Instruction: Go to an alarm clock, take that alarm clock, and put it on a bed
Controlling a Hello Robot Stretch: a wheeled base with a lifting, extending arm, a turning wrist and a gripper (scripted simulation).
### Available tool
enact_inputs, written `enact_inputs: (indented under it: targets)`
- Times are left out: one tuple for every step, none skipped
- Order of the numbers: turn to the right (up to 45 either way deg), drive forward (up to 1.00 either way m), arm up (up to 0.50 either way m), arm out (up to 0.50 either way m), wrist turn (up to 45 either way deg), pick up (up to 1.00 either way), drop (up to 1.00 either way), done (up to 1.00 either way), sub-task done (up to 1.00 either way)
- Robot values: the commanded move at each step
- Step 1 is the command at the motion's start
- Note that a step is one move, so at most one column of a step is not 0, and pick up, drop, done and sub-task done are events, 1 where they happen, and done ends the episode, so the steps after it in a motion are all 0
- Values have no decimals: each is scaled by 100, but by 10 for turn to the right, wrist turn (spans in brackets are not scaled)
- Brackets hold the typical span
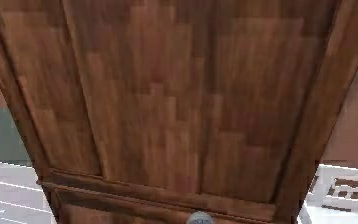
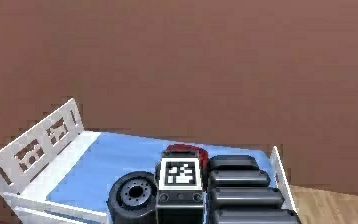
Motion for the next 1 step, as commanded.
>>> enact_inputs:
  targets:
    - [450,0,0,0,0,0,0,0,0]
